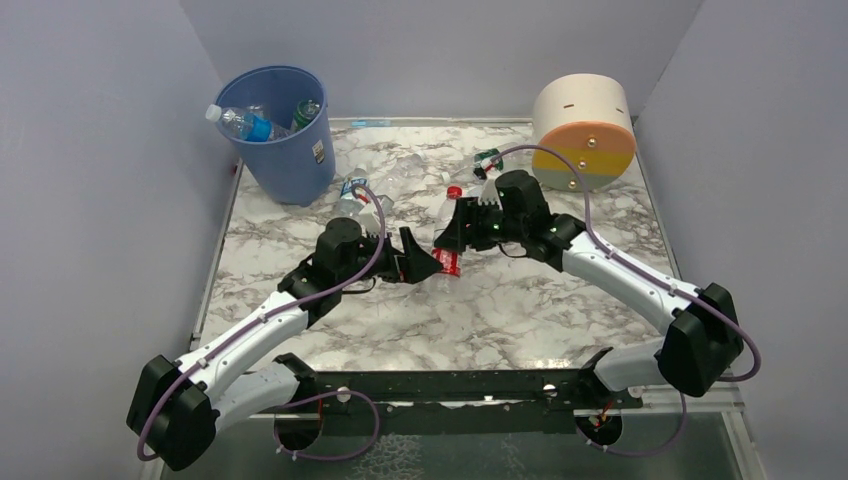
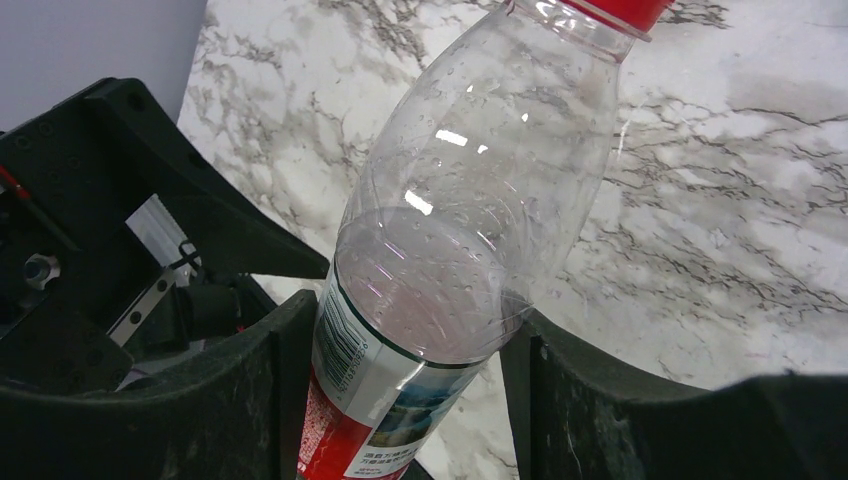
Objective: Put the plastic bottles in the bin
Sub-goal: Pick up the plastic bottle at the center of the board.
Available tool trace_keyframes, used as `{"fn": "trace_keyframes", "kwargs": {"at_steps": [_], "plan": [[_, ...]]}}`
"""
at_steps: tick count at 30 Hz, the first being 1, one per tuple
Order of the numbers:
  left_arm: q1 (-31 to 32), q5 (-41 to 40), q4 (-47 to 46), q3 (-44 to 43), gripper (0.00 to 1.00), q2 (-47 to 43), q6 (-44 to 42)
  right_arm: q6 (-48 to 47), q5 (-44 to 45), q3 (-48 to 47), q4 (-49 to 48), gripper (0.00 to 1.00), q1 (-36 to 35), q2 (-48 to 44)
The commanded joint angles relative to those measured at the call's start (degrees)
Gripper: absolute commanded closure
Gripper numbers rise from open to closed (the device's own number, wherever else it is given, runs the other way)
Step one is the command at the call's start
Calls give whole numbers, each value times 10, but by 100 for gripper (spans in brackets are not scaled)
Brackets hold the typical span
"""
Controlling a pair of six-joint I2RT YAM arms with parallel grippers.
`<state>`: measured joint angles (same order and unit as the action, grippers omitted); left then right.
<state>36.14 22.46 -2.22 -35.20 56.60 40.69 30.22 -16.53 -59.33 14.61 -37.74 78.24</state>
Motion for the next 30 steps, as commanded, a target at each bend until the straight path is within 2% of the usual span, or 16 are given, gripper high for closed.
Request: {"fn": "trace_keyframes", "kwargs": {"at_steps": [1, 22, 27, 30], "plan": [[7, -11, -20, 1, 2, 3, -24, -15, -61, -20, -23, 38, 3, 10], [45, -27, -32, -18, 6, 40, -22, 5, -104, -37, -56, 38, 3, 37], [49, -33, -32, -22, 9, 42, -22, 8, -105, -33, -61, 38, 3, 36], [51, -32, -32, -25, 15, 46, -20, 10, -105, -30, -63, 38, 3, 36]]}}
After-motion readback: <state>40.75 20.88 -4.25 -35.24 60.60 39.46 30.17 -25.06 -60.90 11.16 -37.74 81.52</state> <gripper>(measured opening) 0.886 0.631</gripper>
